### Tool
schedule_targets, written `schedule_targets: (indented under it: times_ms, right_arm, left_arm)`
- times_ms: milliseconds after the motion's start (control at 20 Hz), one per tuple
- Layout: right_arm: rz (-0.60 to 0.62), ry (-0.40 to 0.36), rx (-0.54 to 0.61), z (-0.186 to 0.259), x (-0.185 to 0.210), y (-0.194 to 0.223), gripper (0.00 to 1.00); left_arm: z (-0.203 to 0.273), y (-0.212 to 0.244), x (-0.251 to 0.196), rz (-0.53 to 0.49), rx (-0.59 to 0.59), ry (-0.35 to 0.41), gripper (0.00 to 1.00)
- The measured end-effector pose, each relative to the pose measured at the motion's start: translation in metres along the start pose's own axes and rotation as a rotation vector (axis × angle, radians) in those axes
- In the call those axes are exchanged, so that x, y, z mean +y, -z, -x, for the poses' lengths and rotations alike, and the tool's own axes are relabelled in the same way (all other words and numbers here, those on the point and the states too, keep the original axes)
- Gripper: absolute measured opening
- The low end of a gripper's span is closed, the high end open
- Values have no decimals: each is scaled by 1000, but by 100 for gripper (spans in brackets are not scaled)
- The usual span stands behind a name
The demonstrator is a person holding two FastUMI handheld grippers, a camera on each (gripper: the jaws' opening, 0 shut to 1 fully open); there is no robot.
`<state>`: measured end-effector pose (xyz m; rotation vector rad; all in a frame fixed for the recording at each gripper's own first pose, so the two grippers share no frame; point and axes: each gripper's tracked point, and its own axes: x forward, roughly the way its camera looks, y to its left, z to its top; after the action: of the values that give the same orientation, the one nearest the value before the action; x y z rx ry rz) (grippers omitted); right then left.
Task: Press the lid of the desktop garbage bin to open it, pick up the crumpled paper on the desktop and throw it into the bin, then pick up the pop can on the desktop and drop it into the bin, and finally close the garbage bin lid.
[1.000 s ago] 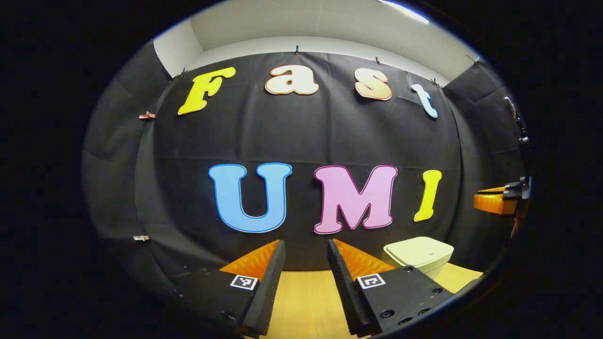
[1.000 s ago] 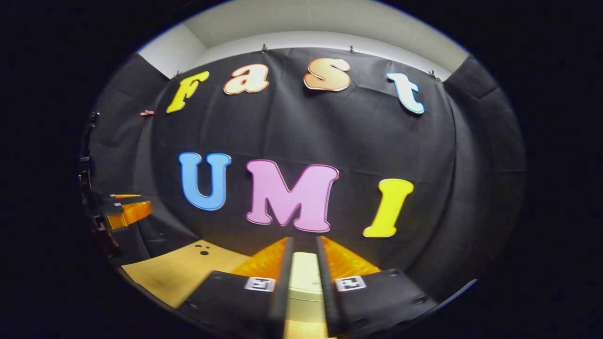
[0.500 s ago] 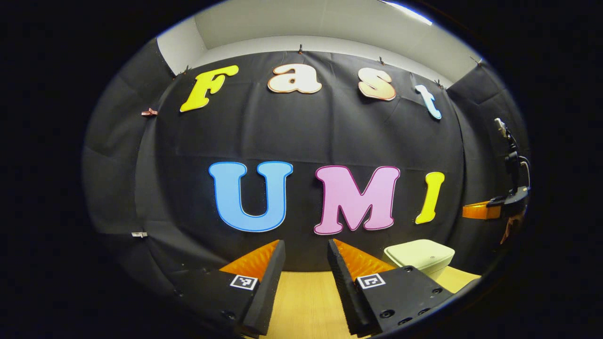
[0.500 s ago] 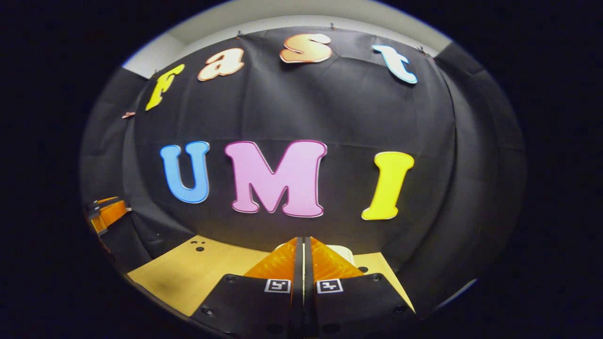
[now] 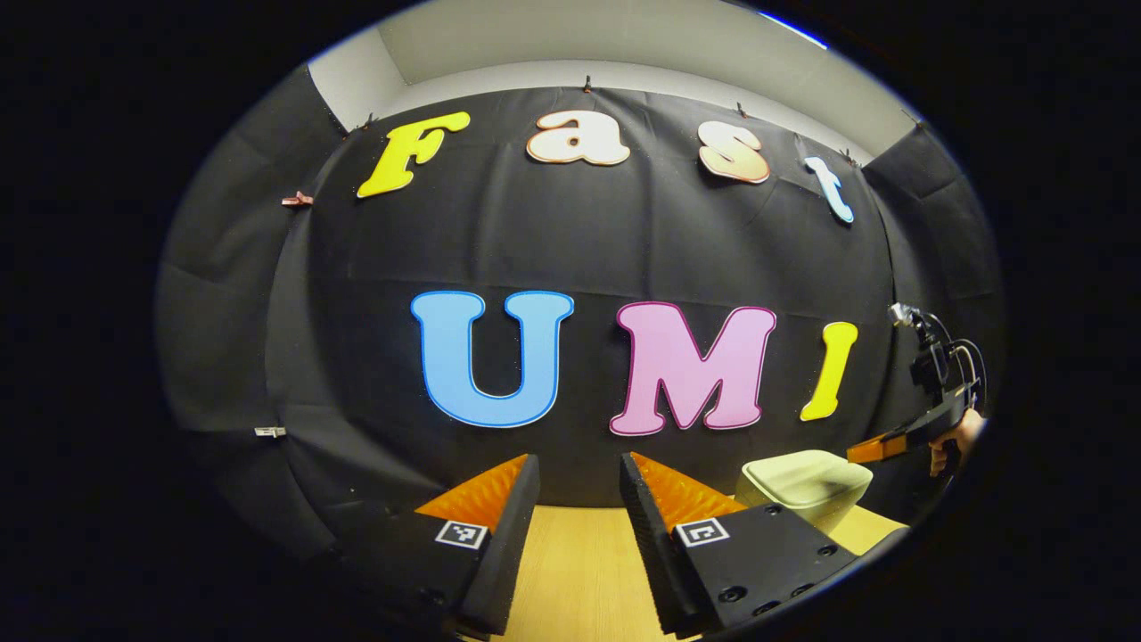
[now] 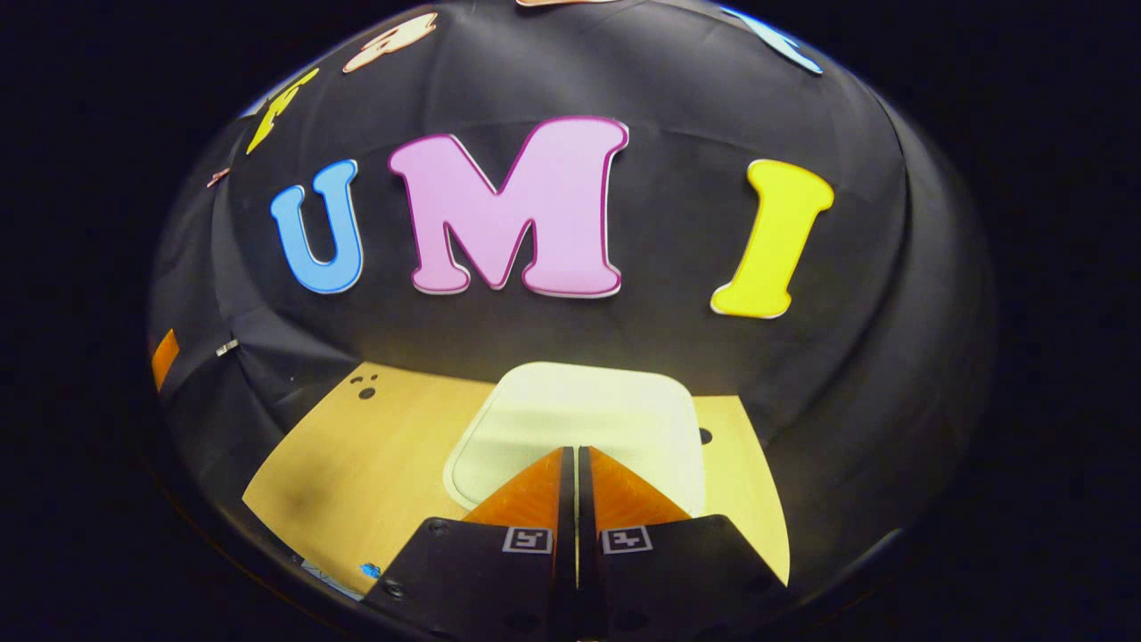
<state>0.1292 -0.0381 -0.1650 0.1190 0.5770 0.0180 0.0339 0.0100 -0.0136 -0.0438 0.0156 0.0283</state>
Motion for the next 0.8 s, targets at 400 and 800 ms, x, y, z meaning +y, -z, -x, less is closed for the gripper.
schedule_targets:
  times_ms: [400,800]
  right_arm:
    - [-20,-7,101,-19,4,31,6]
    - [-31,-50,102,-19,3,35,6]
  left_arm:
    - [-3,4,7,-10,9,-8,63]
    - [-7,9,8,4,19,-11,63]
